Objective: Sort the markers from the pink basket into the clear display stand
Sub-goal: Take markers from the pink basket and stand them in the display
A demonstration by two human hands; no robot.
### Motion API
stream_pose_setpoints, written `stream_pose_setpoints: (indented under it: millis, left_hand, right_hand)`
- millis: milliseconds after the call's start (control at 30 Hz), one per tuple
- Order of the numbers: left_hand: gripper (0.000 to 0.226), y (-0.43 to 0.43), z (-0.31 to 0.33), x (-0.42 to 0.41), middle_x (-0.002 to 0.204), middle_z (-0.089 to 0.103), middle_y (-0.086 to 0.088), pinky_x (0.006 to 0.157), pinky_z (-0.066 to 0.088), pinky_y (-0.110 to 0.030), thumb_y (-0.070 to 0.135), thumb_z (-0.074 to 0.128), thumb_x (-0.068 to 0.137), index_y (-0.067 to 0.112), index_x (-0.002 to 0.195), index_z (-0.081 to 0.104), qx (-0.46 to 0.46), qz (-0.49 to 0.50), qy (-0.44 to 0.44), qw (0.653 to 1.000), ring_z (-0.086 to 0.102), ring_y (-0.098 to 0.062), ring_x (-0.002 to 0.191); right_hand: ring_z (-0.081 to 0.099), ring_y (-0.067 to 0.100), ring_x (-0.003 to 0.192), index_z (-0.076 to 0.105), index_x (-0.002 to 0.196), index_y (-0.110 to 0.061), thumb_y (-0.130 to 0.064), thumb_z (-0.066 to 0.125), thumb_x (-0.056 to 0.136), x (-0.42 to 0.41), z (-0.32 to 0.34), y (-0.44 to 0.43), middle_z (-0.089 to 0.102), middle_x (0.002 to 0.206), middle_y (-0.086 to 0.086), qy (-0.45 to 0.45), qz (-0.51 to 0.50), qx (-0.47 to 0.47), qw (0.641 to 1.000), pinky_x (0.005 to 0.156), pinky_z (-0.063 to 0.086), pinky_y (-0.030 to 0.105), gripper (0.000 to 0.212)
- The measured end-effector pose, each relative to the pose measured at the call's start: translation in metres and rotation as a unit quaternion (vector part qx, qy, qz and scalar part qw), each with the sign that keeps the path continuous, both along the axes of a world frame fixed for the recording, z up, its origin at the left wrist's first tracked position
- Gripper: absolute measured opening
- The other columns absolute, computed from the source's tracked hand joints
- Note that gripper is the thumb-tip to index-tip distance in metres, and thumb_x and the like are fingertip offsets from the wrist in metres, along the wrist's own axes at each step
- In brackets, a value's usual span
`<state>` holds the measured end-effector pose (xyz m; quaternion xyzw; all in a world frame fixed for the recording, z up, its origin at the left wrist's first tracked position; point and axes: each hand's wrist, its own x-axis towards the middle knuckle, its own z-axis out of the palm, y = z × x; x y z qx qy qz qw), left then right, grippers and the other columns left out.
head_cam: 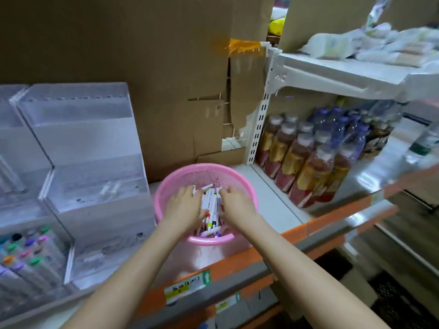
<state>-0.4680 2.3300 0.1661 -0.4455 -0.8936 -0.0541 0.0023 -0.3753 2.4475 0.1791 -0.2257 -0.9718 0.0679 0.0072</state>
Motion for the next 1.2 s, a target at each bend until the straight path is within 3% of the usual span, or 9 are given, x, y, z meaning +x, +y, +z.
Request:
stream_pose_setpoints:
  millis: [300,433,600,867,967,1067,1133,1200]
  left_hand:
    - [0.062,0.007,-0.011,-0.008,0.157,0.012,-0.006,0.111,0.027,-0.047,0.045,0.038,0.097,0.023,0.151,0.016,-0.098,0.041,-0.058,0.993,0.014,-0.03,0.142]
    - [0.056,0.005,-0.011,-0.005,0.155,0.018,-0.009,0.109,0.03,-0.044,0.04,0.036,0.099,0.022,0.15,0.021,-0.091,0.066,-0.063,0.992,0.024,-0.032,0.137]
    - [0.05,0.004,-0.005,-0.003,0.136,0.043,-0.014,0.093,0.048,-0.036,0.017,0.043,0.096,0.011,0.144,0.032,-0.044,0.077,-0.059,0.994,0.047,-0.029,0.118]
    - [0.03,0.002,0.001,-0.002,0.112,0.055,-0.014,0.075,0.049,-0.03,0.015,0.035,0.099,0.007,0.125,0.047,-0.013,0.081,-0.077,0.994,0.057,-0.022,0.093]
    - [0.037,0.003,0.002,-0.005,0.105,0.058,-0.011,0.063,0.045,-0.03,0.008,0.04,0.095,0.007,0.132,0.041,-0.022,0.085,-0.055,0.995,0.053,-0.019,0.081]
    - [0.056,0.004,-0.003,-0.011,0.101,0.061,-0.007,0.058,0.046,-0.029,0.005,0.049,0.091,0.007,0.143,0.029,-0.02,0.096,-0.066,0.993,0.056,-0.017,0.079]
    - [0.053,0.004,-0.004,-0.012,0.095,0.061,-0.004,0.053,0.045,-0.026,0.005,0.053,0.089,0.006,0.138,0.034,-0.009,0.111,-0.075,0.991,0.057,-0.016,0.076]
    - [0.046,0.004,-0.005,-0.013,0.091,0.06,-0.003,0.051,0.041,-0.025,0.004,0.054,0.088,0.006,0.132,0.04,-0.006,0.118,-0.08,0.99,0.055,-0.016,0.073]
  right_hand:
    - [0.06,0.034,0.103,0.051,0.12,-0.003,-0.003,0.052,0.089,-0.015,-0.006,0.015,0.062,0.114,0.015,-0.044,0.005,-0.009,0.999,0.068,0.038,0.034,0.031]
    - [0.063,0.032,0.093,0.053,0.111,-0.005,-0.003,0.05,0.089,-0.02,-0.011,0.015,0.065,0.104,0.012,-0.022,-0.007,-0.045,0.999,0.065,0.044,0.035,0.023]
    - [0.063,0.031,0.089,0.054,0.107,-0.004,0.0,0.048,0.089,-0.023,-0.012,0.015,0.065,0.1,0.012,-0.009,-0.023,-0.067,0.997,0.063,0.042,0.034,0.019]
    - [0.054,0.028,0.078,0.052,0.104,-0.003,0.002,0.049,0.087,-0.025,-0.011,0.015,0.059,0.093,0.012,-0.002,-0.073,-0.117,0.99,0.062,0.041,0.033,0.018]
    - [0.052,0.028,0.075,0.054,0.086,-0.008,-0.006,0.052,0.086,-0.027,-0.012,0.011,0.051,0.077,0.005,-0.009,-0.062,-0.129,0.99,0.061,0.039,0.032,0.003]
    - [0.051,0.026,0.07,0.051,0.073,-0.011,-0.006,0.05,0.087,-0.027,-0.011,0.01,0.047,0.067,0.0,-0.011,-0.068,-0.144,0.987,0.053,0.036,0.028,0.014]
    - [0.055,0.025,0.068,0.055,0.075,-0.012,-0.008,0.052,0.085,-0.027,-0.011,0.011,0.05,0.064,-0.001,-0.01,-0.074,-0.154,0.985,0.046,0.033,0.026,0.011]
    - [0.061,0.026,0.069,0.057,0.073,-0.013,-0.007,0.055,0.082,-0.027,-0.01,0.013,0.056,0.065,0.0,-0.018,-0.071,-0.164,0.984,0.046,0.041,0.027,0.011]
